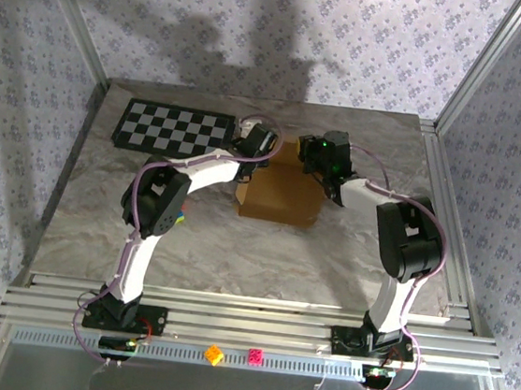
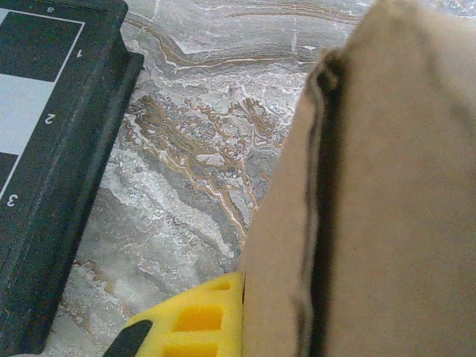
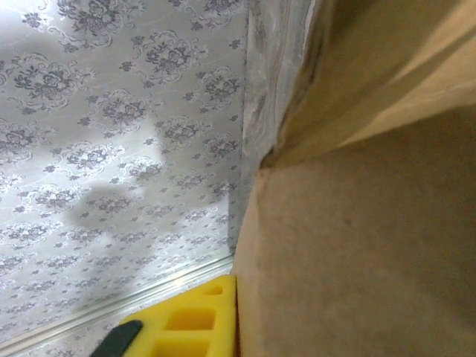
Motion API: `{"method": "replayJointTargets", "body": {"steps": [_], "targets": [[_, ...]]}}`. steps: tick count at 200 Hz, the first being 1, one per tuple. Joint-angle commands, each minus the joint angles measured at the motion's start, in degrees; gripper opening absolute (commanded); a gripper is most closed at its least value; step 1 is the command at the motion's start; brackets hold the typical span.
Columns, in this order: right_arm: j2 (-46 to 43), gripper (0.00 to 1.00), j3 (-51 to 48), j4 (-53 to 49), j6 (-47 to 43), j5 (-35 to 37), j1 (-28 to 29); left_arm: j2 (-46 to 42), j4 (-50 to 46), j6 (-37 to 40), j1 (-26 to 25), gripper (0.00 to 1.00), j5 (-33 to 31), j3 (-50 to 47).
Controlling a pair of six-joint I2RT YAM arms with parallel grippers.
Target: Fold the paper box
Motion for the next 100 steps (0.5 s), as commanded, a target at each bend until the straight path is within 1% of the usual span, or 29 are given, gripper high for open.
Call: {"method": "replayJointTargets", "body": {"steps": [1,9,39,69,100], "targets": [[-0.93,0.18,-0.88,-4.87,-0.94,-0.74,-0.91,1.9,-3.87,0.43,1.53,0.0,-5.05,0.53],[-1.16,0.24,-0.93,-4.39,-0.87,-0.6,-0.94,1.77,-3.53,0.84,1.53,0.0,-5.09,0.29],[-1.34,0.36,0.81,-4.87,-0.76,-1.14,-0.54,1.36,-1.59,2.52,1.29,0.0,-4.98,-0.78],[-0.1,0.39,2.81,-4.7,0.07,-1.23,0.86,1.24,-0.87,3.42,1.2,0.0,-4.5,-0.92],[2.48,0.39,4.67,-4.0,0.51,-1.3,1.36,1.28,-0.69,3.8,1.13,0.0,-4.38,-1.14]]}}
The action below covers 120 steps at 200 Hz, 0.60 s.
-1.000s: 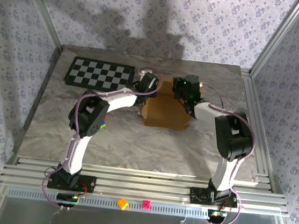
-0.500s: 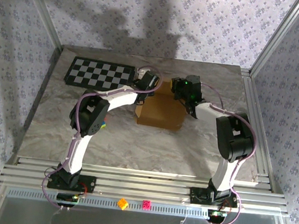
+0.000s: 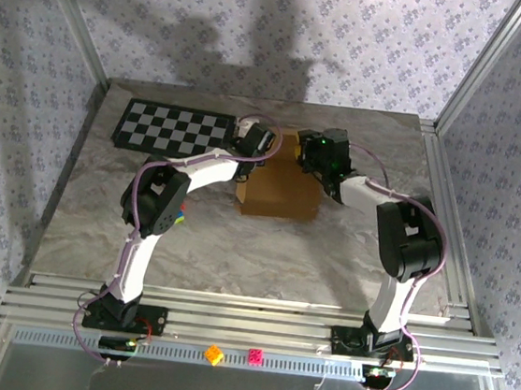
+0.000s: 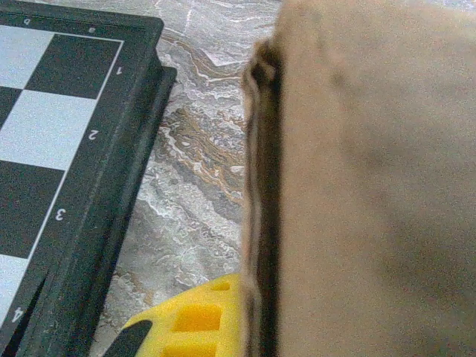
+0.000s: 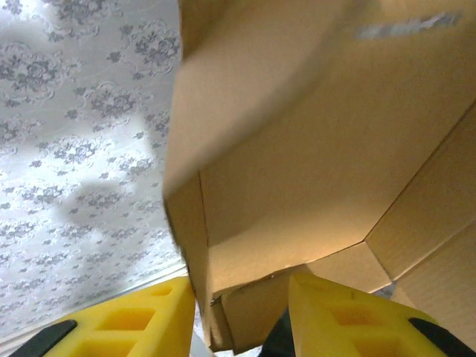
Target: Fold the paper box
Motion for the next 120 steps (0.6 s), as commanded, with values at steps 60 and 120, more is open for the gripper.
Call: {"method": "replayJointTargets", "body": {"steps": [60,120], "targets": [[6.97,0.38,9.95,-1.01,0.99,-0.6,1.55,1.15,-0.05,3.32,0.44,0.0,-1.72,-1.01],[9.13,0.0,10.9,-3.53,0.0,-1.42,1.9,1.96,-1.65,3.66,0.63,0.0,-2.38,1.24]]}}
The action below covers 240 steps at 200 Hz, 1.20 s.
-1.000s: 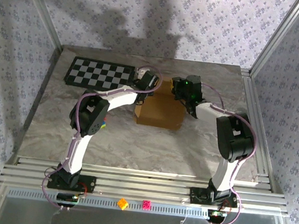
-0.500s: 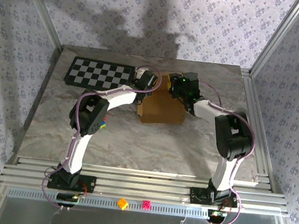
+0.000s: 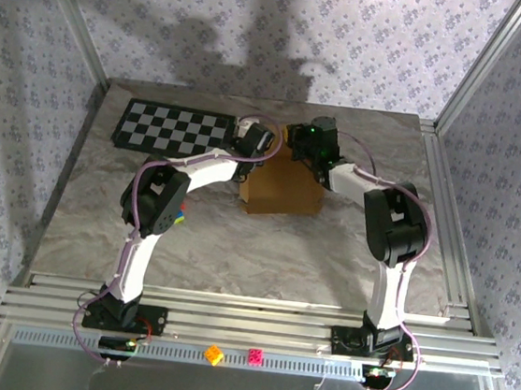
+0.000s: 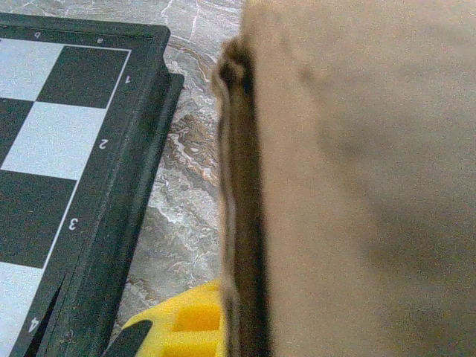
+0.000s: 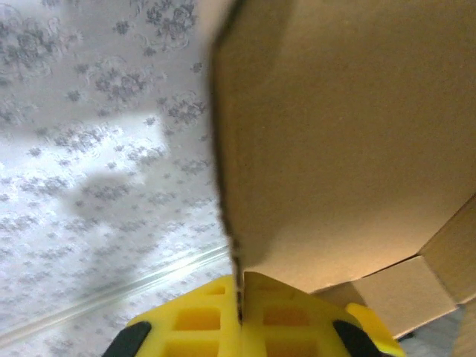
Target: Fold the paper box
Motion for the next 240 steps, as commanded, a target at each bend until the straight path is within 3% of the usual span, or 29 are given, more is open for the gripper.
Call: {"method": "replayJointTargets", "body": {"steps": [1,53,87,138,149,161,200,214,228,240], "targets": [[0.65,0.0,0.1,-3.22,-0.83,-0.24,0.55,1.95,-2.41,1.26,0.56,0.0,-1.71,1.58],[-0.11,0.0,-2.48,-3.91,-1.9,-0.37,0.28,1.35,-2.12,1.31,1.58,0.4,-2.16,2.14],[0.4,0.0,-2.47,-3.8,-2.53,-0.4,0.11,0.41,-1.52,2.02,1.84,0.44,-2.47,2.53],[0.12,0.0,-3.83,-3.7,-2.93,-0.24,0.63,1.71,-2.63,2.12,2.22,0.35,-1.85,4.56],[-0.18,0.0,-4.5,-3.7,-2.91,-0.16,0.73,2.09,-3.18,1.79,2.45,0.23,-1.51,5.16],[-0.71,0.0,-5.47,-3.62,-2.89,0.06,0.89,2.33,-3.25,1.67,2.81,0.0,-0.72,5.3],[-3.77,0.0,-6.4,-5.86,-5.75,0.55,0.3,2.04,-3.24,2.49,2.81,0.0,-1.07,4.64],[-5.56,0.1,-5.27,-9.27,-9.24,0.29,-0.28,1.15,-3.15,3.17,2.74,0.0,-1.43,3.82],[-8.15,0.33,-3.23,-14.87,-15.2,0.49,-0.77,-0.88,-0.33,5.12,2.29,0.0,-1.16,1.44],[-11.33,0.45,-1.36,-20.55,-21.81,1.3,-1.26,-2.81,2.35,7.17,1.87,0.0,-0.79,-0.69]]}}
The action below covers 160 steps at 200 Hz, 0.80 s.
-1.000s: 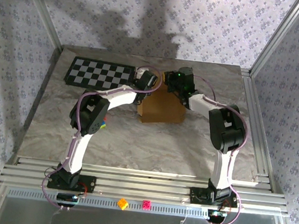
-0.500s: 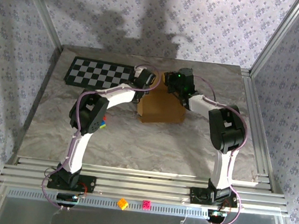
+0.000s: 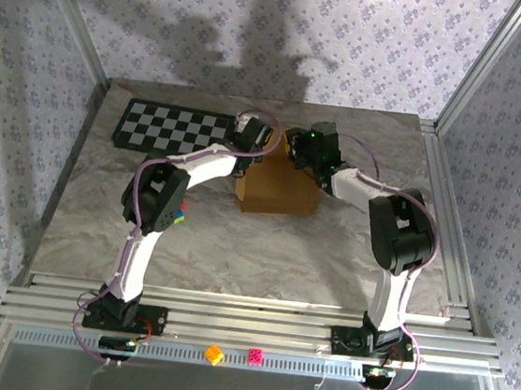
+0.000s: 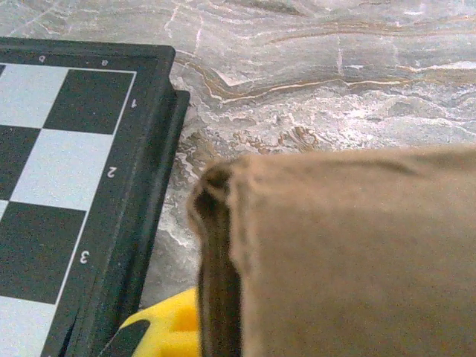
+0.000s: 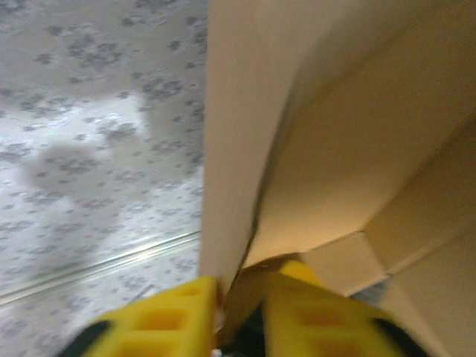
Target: Fold the paper box
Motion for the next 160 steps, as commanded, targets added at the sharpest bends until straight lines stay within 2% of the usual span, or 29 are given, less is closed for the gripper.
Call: {"method": "replayJointTargets", "body": {"steps": [1,26,46,58,78,103,120,138,160], "targets": [[-6.38,0.46,3.12,-14.8,-13.17,1.5,-1.58,-4.04,3.47,4.11,0.24,0.0,-1.53,-3.35],[-16.12,0.6,5.0,-23.56,-26.59,4.54,-3.28,-6.93,3.27,5.81,0.31,0.0,1.47,-4.06],[-23.85,0.63,5.75,-30.88,-35.46,7.06,-6.53,-9.34,1.79,5.04,0.88,0.0,5.32,-4.01],[-27.57,0.62,5.2,-34.74,-36.55,6.84,-10.11,-10.71,0.49,3.64,1.58,0.0,8.46,-3.8],[-32.06,0.58,2.39,-36.4,-33.61,1.28,-17.62,-11.85,-4.07,0.03,3.19,0.0,14.7,-1.67],[-34.86,0.46,2.28,-38.42,-31.84,-3.1,-22.77,-11.15,-11.34,-4.07,5.68,0.0,25.63,3.63],[-33.52,0.38,7.21,-42.15,-33.72,-5.69,-22.79,-10.46,-17.07,-3.42,5.94,0.0,28.54,7.72],[-30.94,0.38,13.32,-47.1,-35.1,-5.24,-20.29,-10.93,-20.37,-2.83,5.82,0.0,29.79,9.57],[-26.8,0.42,19.69,-53.79,-32.43,-3.44,-15.16,-12.38,-21.98,-2.05,5.33,0.0,27.87,9.51]]}}
